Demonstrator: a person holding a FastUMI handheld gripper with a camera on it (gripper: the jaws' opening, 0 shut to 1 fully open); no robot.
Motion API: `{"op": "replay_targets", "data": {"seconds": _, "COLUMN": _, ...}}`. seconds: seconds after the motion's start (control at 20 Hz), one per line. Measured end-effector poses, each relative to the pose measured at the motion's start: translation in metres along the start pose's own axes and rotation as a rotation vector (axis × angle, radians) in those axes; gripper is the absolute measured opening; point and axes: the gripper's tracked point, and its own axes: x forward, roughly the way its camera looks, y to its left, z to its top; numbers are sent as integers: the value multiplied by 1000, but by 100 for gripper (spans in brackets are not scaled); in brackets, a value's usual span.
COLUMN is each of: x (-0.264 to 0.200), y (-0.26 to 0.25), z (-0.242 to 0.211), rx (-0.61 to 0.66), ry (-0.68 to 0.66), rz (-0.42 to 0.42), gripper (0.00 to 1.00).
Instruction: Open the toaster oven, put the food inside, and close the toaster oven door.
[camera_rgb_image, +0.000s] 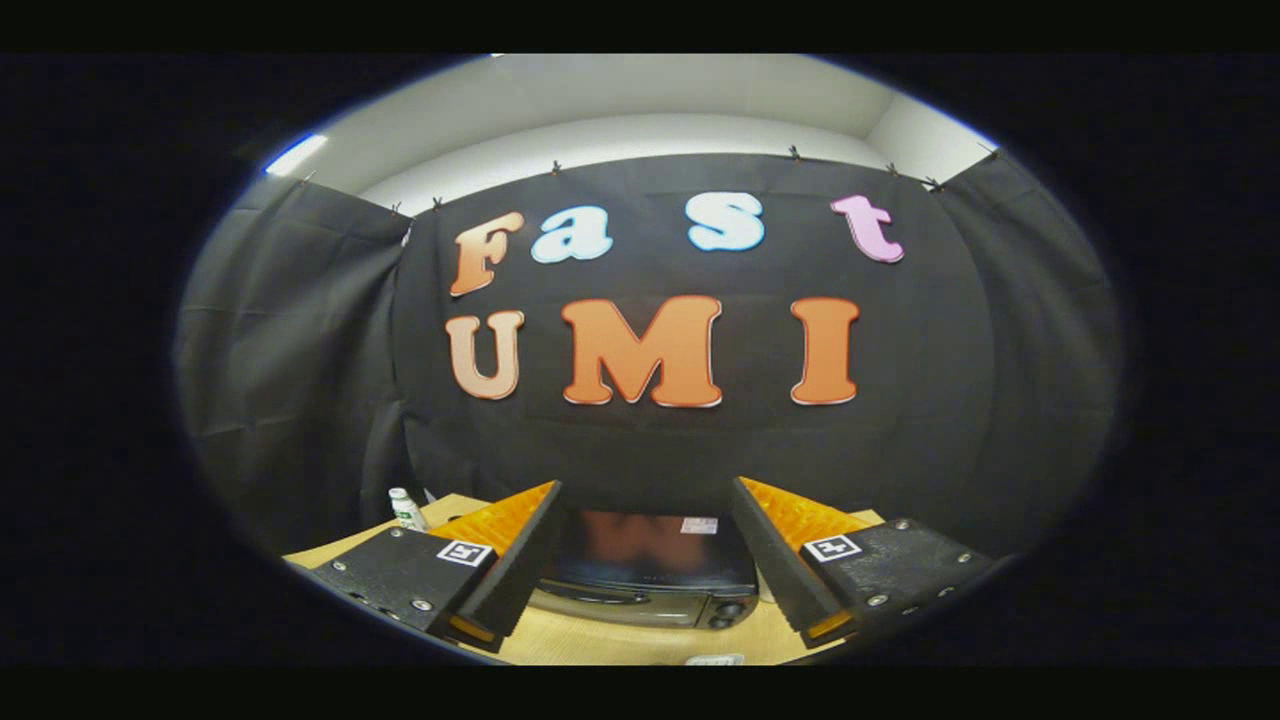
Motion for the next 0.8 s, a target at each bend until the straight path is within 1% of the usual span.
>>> {"op": "replay_targets", "data": {"seconds": 0.2, "x": -5, "y": -4, "z": 23, "rx": -9, "ry": -68, "rz": 2, "gripper": 97}}
{"op": "replay_targets", "data": {"seconds": 0.35, "x": -5, "y": -7, "z": 34, "rx": -35, "ry": -81, "rz": -6, "gripper": 97}}
{"op": "replay_targets", "data": {"seconds": 0.55, "x": -5, "y": 2, "z": 62, "rx": -35, "ry": -129, "rz": 19, "gripper": 97}}
{"op": "replay_targets", "data": {"seconds": 0.8, "x": -10, "y": 18, "z": 70, "rx": -63, "ry": -170, "rz": 44, "gripper": 97}}
